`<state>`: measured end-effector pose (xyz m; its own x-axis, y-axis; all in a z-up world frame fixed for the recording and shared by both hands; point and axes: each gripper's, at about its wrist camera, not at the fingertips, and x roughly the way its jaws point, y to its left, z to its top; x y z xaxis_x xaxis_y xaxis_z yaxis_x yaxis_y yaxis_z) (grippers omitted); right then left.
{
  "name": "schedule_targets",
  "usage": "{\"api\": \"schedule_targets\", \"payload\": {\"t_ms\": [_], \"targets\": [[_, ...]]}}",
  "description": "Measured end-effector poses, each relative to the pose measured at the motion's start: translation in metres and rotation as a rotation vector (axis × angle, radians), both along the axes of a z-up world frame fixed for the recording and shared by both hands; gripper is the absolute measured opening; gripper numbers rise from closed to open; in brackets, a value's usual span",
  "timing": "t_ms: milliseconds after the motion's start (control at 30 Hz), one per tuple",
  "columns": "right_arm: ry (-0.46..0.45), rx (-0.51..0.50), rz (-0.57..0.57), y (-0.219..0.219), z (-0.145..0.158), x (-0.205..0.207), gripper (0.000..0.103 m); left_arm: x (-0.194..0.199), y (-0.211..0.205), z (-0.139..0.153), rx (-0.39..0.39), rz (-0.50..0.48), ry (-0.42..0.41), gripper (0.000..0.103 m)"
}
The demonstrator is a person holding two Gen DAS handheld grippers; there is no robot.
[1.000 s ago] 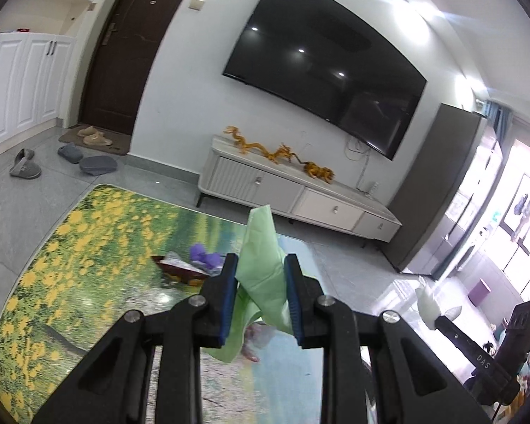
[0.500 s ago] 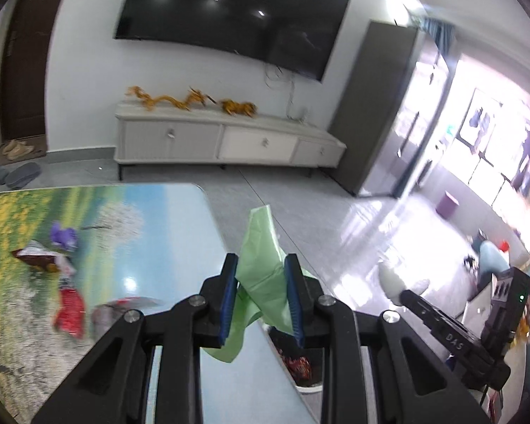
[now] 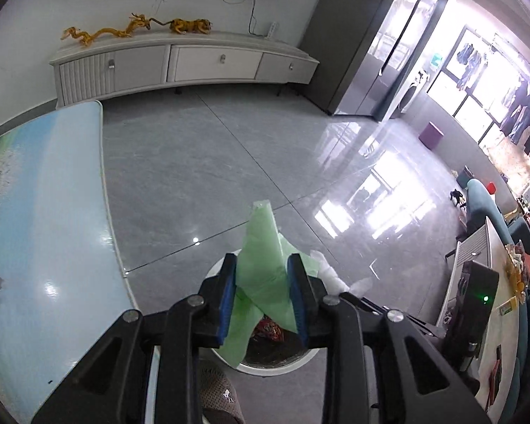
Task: Collect trash
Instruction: 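Open both grippers over the bin to drop the cloth and bag, then move both open grippers back to the table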
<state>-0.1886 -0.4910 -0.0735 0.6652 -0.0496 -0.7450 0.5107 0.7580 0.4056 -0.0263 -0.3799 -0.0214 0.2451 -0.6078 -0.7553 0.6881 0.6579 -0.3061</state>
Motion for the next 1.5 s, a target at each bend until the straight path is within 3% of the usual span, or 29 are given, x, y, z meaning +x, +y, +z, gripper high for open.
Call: {"api": "schedule_targets", "payload": {"t_ms": [267, 367, 400, 667, 767, 1000, 1500], "targets": [[0.090, 0.072, -0.015, -0.017, -0.039, 0.006, 0.014, 0.006, -0.040, -0.038, 0.032, -0.044, 0.102, 0.034], [0.106, 0.091, -0.029, -0.022, -0.048, 0.005, 0.018, 0.009, -0.047, -0.043, 0.028, -0.052, 0.120, 0.054], [0.110, 0.096, -0.034, -0.024, -0.050, 0.006, 0.021, 0.009, -0.049, -0.043, 0.025, -0.052, 0.120, 0.056], [0.099, 0.101, -0.061, -0.033, -0.049, -0.001, 0.026, 0.009, -0.041, -0.042, 0.021, -0.036, 0.129, 0.056], [0.083, 0.096, -0.069, -0.033, -0.042, -0.004, 0.027, 0.006, -0.034, -0.037, 0.018, -0.028, 0.116, 0.056], [0.025, 0.053, -0.080, -0.026, -0.009, -0.010, 0.041, -0.008, -0.021, -0.013, 0.005, -0.016, 0.043, 0.059], [-0.147, -0.083, -0.070, 0.014, 0.082, -0.016, 0.041, -0.026, 0.051, 0.051, -0.063, 0.064, -0.113, 0.062]]}}
